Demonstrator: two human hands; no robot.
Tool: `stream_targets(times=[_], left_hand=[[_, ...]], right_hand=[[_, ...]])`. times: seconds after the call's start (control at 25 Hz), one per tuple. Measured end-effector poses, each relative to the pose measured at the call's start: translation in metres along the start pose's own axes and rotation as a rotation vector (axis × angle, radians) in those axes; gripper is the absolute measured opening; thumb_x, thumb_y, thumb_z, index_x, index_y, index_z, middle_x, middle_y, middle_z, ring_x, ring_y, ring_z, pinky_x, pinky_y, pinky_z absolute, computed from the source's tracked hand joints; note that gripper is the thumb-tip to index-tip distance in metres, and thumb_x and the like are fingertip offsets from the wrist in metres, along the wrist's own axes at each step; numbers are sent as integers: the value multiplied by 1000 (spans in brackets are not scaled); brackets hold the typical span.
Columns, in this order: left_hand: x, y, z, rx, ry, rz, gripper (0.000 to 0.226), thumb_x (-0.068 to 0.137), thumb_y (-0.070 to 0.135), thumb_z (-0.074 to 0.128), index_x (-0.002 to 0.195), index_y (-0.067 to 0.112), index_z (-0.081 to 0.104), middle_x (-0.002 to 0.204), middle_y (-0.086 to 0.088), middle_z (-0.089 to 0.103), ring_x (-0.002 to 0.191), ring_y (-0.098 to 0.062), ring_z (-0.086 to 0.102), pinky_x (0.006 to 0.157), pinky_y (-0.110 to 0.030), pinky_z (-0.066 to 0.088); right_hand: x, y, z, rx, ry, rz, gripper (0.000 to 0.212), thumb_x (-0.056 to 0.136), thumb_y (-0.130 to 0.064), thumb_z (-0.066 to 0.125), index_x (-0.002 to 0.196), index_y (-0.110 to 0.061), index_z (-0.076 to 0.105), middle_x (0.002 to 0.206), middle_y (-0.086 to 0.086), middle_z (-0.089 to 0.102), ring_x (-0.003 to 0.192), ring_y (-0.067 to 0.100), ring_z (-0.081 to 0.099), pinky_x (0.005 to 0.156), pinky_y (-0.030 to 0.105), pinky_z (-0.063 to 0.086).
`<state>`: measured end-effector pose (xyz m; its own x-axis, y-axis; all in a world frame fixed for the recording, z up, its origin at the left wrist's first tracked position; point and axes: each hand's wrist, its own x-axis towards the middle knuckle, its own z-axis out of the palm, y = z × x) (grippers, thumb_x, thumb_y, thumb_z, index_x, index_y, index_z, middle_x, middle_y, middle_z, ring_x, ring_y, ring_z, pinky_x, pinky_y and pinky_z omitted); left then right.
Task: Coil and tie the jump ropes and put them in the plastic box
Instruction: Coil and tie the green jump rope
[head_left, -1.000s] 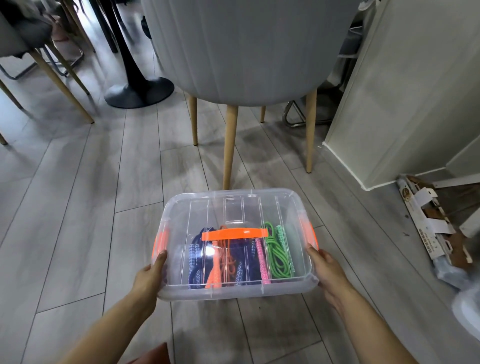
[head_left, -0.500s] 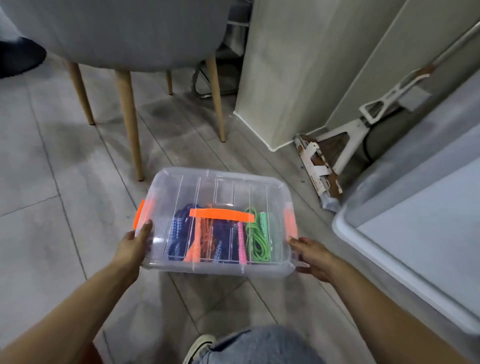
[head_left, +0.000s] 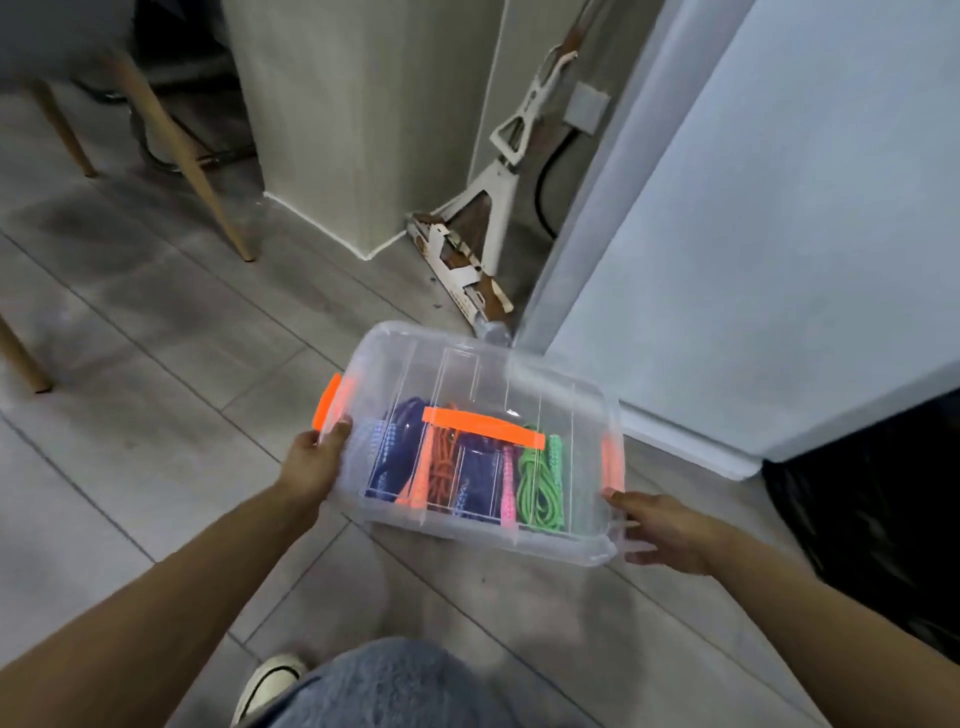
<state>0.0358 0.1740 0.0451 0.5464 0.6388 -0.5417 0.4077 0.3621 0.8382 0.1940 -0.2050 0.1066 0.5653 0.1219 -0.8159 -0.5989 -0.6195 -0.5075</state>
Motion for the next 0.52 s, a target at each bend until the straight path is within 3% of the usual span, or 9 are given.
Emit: stream_targets(times=[0.12,0.28,0.4,0.52], left_hand=[[-14,-2,59,34,-90,33,46,96,39,60,132,12,50,114,-21,64,72,-21,58,72,-33,52],[-32,-8,128,186,-233,138,40,98,38,57,135,27,46,117,-14,63,88,-29,62,83,-44,55],[-46,-18,164,290,-261,255,35,97,33,58,130,21,52,108,-9,64,97,-38,63,86,-48,53],[-57,-20,182,430,-250,365,35,98,31,57,129,14,55,103,-7,64,96,-39,63,80,-41,50]], right_hand=[[-8,56,-28,229,175,-35,19,97,-34,62,107,-19,64,101,5,68,92,25,62,85,40,50],[-8,130,-57,353,524,-184,17,93,-25,68,89,-11,60,79,9,58,73,24,54,65,31,43],[-17,155,-70,345,725,-216,30,91,-18,70,116,-13,53,98,4,64,88,25,62,76,31,45],[-25,159,-71,209,861,-233,39,91,-15,65,129,-13,54,103,5,65,93,27,63,82,32,45]])
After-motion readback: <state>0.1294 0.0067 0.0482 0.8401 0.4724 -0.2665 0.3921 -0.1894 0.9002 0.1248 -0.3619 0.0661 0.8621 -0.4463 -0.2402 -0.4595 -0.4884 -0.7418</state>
